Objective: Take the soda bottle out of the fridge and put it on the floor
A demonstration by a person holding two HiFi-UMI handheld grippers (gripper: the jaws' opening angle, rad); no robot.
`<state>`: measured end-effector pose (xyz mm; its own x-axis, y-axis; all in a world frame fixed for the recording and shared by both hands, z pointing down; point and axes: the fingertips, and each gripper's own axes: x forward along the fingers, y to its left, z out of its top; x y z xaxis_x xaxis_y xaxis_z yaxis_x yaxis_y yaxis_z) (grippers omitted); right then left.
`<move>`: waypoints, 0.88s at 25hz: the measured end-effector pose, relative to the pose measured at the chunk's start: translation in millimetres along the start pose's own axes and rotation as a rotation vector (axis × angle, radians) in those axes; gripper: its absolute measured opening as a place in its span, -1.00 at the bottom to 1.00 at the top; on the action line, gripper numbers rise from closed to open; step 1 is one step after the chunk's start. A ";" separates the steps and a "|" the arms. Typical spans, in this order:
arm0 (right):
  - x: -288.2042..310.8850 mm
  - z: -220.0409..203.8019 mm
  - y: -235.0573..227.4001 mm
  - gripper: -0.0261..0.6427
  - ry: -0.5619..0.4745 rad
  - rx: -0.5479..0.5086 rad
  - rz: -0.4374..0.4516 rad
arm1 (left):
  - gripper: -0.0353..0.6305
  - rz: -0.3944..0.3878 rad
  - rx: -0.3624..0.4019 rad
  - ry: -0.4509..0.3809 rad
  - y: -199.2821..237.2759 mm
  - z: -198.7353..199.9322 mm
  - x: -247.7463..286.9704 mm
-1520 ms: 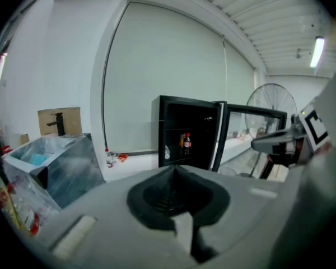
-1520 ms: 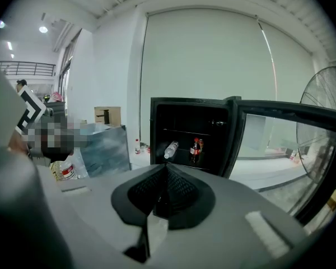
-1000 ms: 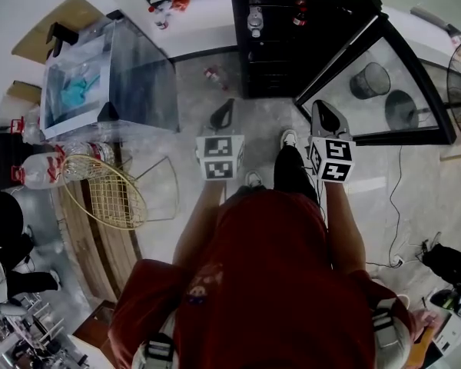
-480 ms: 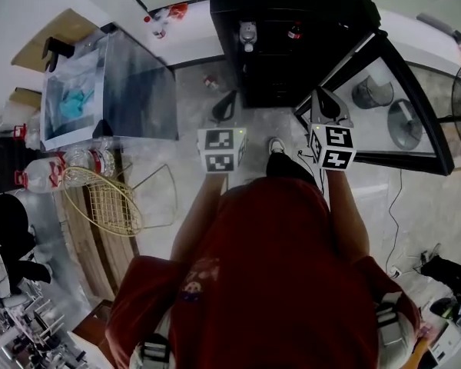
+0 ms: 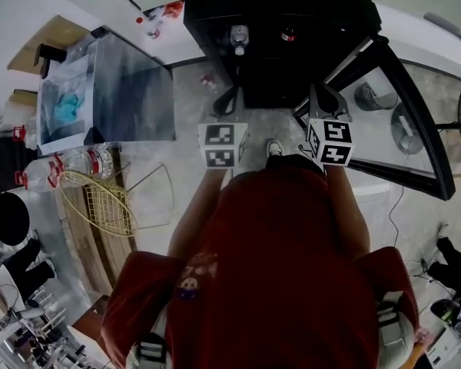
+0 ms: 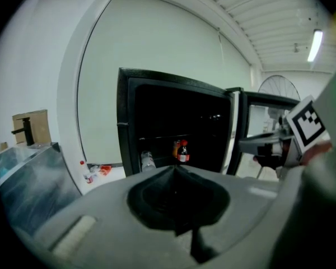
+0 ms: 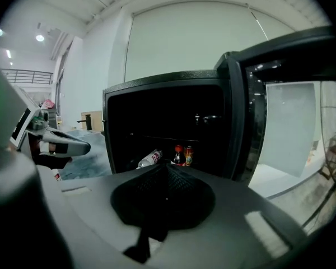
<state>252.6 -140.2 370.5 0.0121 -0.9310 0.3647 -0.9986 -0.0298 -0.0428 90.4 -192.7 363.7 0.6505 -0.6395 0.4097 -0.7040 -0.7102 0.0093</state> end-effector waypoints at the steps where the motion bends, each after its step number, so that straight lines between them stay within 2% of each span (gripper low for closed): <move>1: 3.0 -2.0 -2.6 -0.92 0.001 0.004 0.005 | -0.89 0.001 -0.001 0.000 -1.0 -1.4 4.1; 7: 15.5 -4.7 -14.4 -0.92 0.006 0.021 0.021 | -0.89 0.002 -0.007 0.007 -9.3 -4.9 19.3; 14: 26.4 -9.2 -7.3 -0.92 0.015 0.021 0.049 | -0.89 0.012 -0.007 0.020 -8.7 -8.7 22.1; 22: 48.1 -10.8 -13.6 -0.91 0.007 0.022 0.041 | -0.89 0.011 -0.035 0.021 -6.3 -9.1 28.3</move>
<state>266.3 -180.8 398.6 -0.0290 -0.9293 0.3683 -0.9969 0.0000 -0.0786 110.7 -203.7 383.6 0.6368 -0.6406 0.4290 -0.7209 -0.6921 0.0366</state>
